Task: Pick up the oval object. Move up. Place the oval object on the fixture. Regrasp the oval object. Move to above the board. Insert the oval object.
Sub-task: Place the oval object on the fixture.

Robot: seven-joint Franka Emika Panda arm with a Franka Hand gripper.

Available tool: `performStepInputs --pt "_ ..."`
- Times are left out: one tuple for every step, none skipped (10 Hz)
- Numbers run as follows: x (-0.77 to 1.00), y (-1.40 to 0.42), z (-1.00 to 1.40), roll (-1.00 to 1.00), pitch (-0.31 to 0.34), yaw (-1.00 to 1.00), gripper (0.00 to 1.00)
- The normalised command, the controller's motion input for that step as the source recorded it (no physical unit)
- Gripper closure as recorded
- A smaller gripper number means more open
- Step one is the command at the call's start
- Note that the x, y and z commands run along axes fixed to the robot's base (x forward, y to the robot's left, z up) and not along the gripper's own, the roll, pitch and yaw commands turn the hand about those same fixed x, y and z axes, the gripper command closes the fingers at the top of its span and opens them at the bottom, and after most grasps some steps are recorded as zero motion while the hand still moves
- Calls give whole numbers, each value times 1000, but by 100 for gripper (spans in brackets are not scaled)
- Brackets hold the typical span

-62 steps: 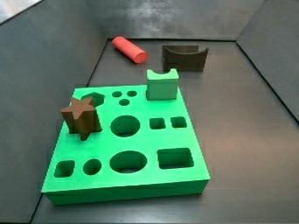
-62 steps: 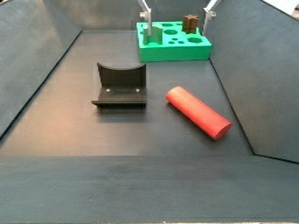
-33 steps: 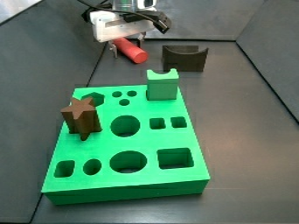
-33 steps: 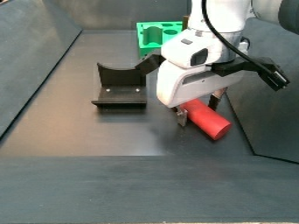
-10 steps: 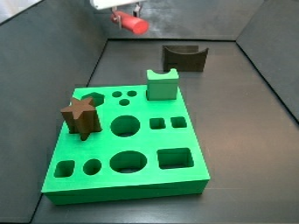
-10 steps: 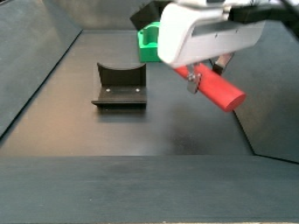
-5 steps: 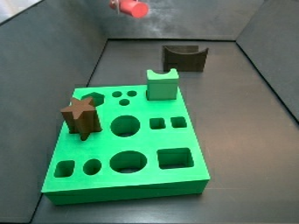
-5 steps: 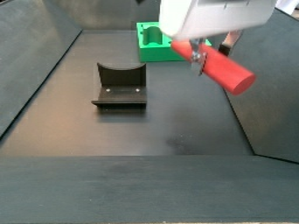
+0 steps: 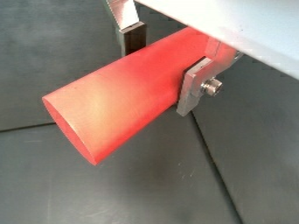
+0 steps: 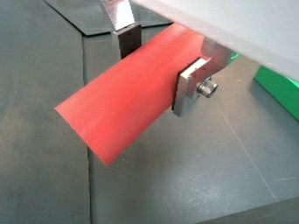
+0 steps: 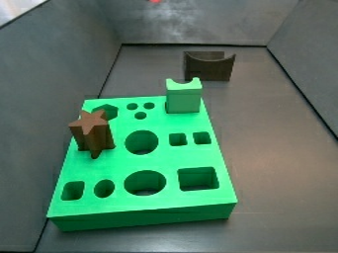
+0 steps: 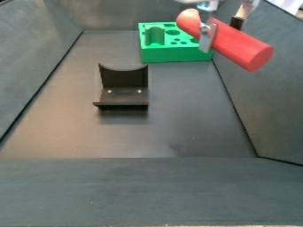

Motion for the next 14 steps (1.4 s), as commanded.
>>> performStepInputs --pt "1000 -450 -282 38 -88 -1000 100" --pt "1000 -402 -271 34 -91 -1000 100" --pt "1000 -381 -252 23 -77 -1000 100" --pt "1000 -365 -241 12 -62 -1000 100" --pt "1000 -339 -234 3 -52 -1000 100" --pt "1000 -307 -221 -12 -23 -906 100" --pt "1000 -285 -208 -23 9 -658 100" --pt "1000 -259 -196 -31 30 -387 100" --pt "1000 -240 -189 -37 31 -252 100" --pt "1000 -219 -180 -40 30 -167 100" --pt "1000 -201 -170 -44 31 -114 100" --pt "1000 -180 -157 -49 37 -64 100" --pt "1000 -166 -149 -52 45 -34 100" --pt "1000 -150 -136 -51 50 -11 100"
